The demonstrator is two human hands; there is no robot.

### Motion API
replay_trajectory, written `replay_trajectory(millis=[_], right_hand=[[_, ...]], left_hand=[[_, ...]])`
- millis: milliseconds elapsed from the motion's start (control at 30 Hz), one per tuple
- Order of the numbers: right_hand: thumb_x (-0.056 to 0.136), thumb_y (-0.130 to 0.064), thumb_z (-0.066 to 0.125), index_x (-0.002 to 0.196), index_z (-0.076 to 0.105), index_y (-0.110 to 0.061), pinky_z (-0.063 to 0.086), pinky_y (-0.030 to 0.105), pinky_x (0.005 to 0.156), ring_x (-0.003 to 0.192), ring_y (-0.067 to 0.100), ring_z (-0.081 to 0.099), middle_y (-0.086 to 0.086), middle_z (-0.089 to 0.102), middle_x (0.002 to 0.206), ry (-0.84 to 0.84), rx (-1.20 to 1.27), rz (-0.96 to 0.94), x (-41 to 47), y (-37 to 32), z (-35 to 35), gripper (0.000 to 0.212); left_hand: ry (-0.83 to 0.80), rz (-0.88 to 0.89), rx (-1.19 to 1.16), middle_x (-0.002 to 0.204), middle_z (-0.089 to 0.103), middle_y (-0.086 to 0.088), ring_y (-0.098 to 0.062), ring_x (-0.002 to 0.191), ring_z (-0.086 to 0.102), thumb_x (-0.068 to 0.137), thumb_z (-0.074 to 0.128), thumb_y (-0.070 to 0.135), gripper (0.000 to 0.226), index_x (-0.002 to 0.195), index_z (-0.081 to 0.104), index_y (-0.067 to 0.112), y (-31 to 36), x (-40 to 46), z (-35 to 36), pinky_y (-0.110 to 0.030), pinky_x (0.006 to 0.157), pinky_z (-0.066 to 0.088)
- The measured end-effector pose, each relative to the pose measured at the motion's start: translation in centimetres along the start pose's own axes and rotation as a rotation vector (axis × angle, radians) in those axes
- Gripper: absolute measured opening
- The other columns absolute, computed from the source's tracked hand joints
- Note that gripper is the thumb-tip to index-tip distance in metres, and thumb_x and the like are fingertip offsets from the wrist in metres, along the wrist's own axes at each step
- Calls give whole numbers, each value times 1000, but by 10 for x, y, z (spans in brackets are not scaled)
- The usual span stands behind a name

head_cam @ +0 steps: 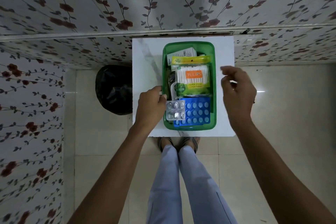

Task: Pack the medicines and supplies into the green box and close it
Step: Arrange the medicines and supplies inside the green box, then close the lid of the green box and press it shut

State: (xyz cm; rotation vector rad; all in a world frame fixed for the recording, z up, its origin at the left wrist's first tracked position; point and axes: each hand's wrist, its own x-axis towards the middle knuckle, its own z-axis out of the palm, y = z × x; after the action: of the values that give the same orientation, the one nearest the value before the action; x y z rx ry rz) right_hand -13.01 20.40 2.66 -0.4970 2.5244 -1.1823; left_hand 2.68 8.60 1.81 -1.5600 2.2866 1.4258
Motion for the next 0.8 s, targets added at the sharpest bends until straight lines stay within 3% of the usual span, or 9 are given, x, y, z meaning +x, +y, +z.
replay_trajectory(millis=[100,133,200,267,400,533,633,733,800], right_hand=[[87,-20,56,113,59,-16,55,37,87,88,18,61,3,65,97,38,124,315,21,24,10,26],[87,-24,57,115,58,-15,54,44,89,90,22,63,5,66,100,-42,78,382,25,31,13,29],[88,-24,56,118,56,-13,54,44,88,90,28,65,11,68,109,-276,-38,456,26,40,22,32],[89,-20,52,120,54,-12,52,34,81,93,31,64,14,68,110,-431,-193,389,22,45,29,31],[81,-19,62,116,53,-9,41,27,71,93,33,62,15,69,100,-490,-391,176,10,47,38,37],[85,-12,52,113,61,-7,48,33,77,95,34,63,18,69,107,-435,-435,147,13,39,42,30],[85,-11,49,112,64,-3,46,34,72,90,38,61,24,65,104,-302,-502,74,22,32,28,31],[89,-11,45,110,59,3,35,31,68,89,40,56,28,58,107,-179,-528,50,28,25,1,30],[90,-14,45,107,56,4,37,31,67,81,36,55,26,63,103,-143,-492,27,28,13,-17,27]], left_hand=[[16,-12,18,91,70,-27,-38,81,66,88,50,7,20,100,63,-1,1,2,-2,-50,73,56],[19,-17,13,90,70,-27,-38,80,66,87,50,7,20,100,63,-1,0,2,-2,-50,72,57],[26,-31,-34,89,70,-28,-39,77,67,86,52,8,20,100,62,-1,-4,0,-4,-53,71,57],[37,-70,-93,89,70,-27,-38,78,68,85,53,6,20,101,62,-2,-10,-1,-8,-55,72,56],[62,-150,-154,91,69,-22,-39,84,68,85,55,5,22,105,62,-3,-21,-4,-28,-57,78,55],[71,-179,-195,104,69,-22,-35,91,67,85,56,7,31,115,61,2,-22,-7,-38,-57,84,54],[62,-152,-199,105,69,-24,-34,93,68,81,57,14,36,115,61,4,-22,-9,-39,-57,84,53],[79,-176,-219,104,69,-25,-32,87,68,82,58,10,35,117,59,2,-24,-10,-35,-54,76,57],[94,-204,-236,102,67,-18,-29,79,65,86,54,2,32,118,58,0,-25,-10,-29,-47,67,60]])
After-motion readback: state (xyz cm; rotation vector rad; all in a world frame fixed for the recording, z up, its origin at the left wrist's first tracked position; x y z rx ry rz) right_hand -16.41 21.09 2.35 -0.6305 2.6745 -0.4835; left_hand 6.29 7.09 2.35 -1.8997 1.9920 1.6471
